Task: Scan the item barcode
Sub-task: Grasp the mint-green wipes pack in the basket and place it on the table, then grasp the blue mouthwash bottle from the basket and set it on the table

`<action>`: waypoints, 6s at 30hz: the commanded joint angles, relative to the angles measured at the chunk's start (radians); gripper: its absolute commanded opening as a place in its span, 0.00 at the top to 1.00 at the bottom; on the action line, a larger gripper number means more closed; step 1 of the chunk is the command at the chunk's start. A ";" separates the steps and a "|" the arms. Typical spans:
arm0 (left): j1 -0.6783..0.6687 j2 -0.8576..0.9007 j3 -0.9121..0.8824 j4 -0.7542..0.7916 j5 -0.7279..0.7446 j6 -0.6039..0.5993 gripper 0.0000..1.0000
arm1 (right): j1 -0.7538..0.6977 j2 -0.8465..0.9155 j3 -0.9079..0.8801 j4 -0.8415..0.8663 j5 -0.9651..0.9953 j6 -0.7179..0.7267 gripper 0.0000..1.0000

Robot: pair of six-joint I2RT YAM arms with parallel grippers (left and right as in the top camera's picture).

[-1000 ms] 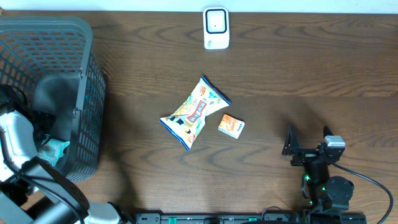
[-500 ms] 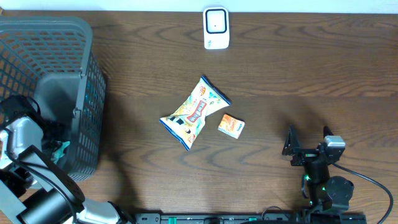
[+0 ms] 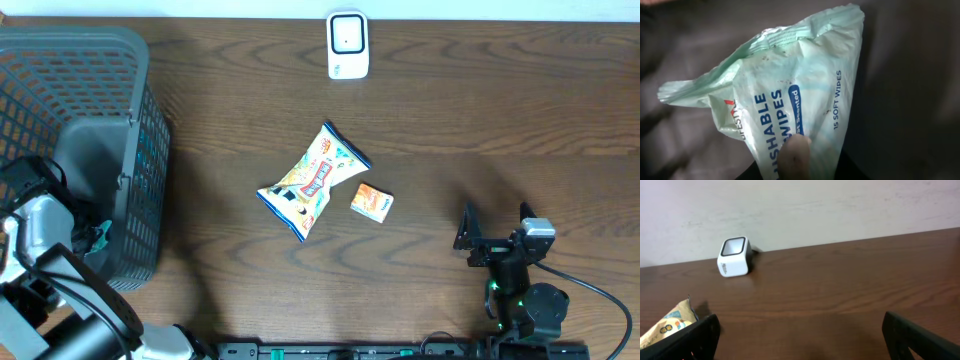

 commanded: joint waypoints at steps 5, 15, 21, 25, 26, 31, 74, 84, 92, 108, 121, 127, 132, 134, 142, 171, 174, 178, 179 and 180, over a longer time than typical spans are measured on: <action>0.001 -0.242 0.157 0.047 0.392 -0.024 0.75 | 0.004 -0.005 -0.001 -0.004 0.005 0.003 0.01; -0.109 -0.699 0.266 0.185 0.746 -0.060 0.75 | 0.004 -0.005 -0.001 -0.004 0.005 0.003 0.01; -0.390 -0.712 0.244 0.034 0.767 0.019 0.75 | 0.004 -0.005 -0.001 -0.004 0.006 0.003 0.01; -0.655 -0.661 0.196 0.020 0.744 0.168 0.75 | 0.004 -0.005 -0.001 -0.004 0.005 0.003 0.01; -0.721 -0.640 0.191 0.019 0.713 0.200 0.74 | 0.004 -0.005 -0.001 -0.004 0.005 0.003 0.01; -1.058 -0.463 0.179 0.024 0.417 0.284 0.75 | 0.004 -0.005 -0.001 -0.004 0.006 0.003 0.01; -1.118 -0.565 0.266 0.150 -0.660 0.449 0.01 | 0.004 -0.005 -0.001 -0.004 0.005 0.003 0.01; -0.496 -0.591 0.266 0.119 -0.172 0.246 0.02 | 0.004 -0.005 -0.001 -0.004 0.006 0.003 0.01; -0.184 -0.408 0.266 0.173 0.339 0.433 0.02 | 0.004 -0.005 -0.001 -0.004 0.005 0.003 0.01; -0.134 -0.092 0.266 -0.184 0.456 0.856 0.02 | 0.004 -0.005 -0.001 -0.004 0.006 0.003 0.01; -0.135 -0.050 0.266 -0.172 0.424 0.957 0.02 | 0.004 -0.005 -0.001 -0.004 0.006 0.003 0.01; -0.135 0.014 0.266 -0.154 0.425 0.957 0.02 | 0.004 -0.005 -0.001 -0.004 0.006 0.003 0.01; -0.135 0.060 0.266 -0.145 0.425 0.957 0.02 | 0.004 -0.005 -0.001 -0.004 0.005 0.003 0.01; -0.135 0.076 0.266 -0.140 0.425 0.957 0.02 | 0.004 -0.005 -0.001 -0.004 0.005 0.003 0.01; -0.135 0.103 0.266 -0.140 0.429 0.957 0.02 | 0.004 -0.005 -0.001 -0.004 0.005 0.003 0.01; -0.135 0.229 0.259 -0.034 0.378 0.851 0.71 | 0.004 -0.005 -0.001 -0.004 0.006 0.003 0.01; -0.135 0.229 0.259 -0.027 0.415 0.851 0.71 | 0.004 -0.005 -0.001 -0.004 0.005 0.003 0.01; -0.134 0.208 0.268 -0.027 0.414 0.850 0.71 | 0.004 -0.005 -0.001 -0.004 0.006 0.003 0.01; -0.134 0.198 0.272 -0.024 0.414 0.841 0.71 | 0.004 -0.005 -0.001 -0.004 0.005 0.003 0.01; -0.134 0.183 0.278 -0.023 0.414 0.831 0.71 | 0.004 -0.005 -0.001 -0.004 0.005 0.003 0.01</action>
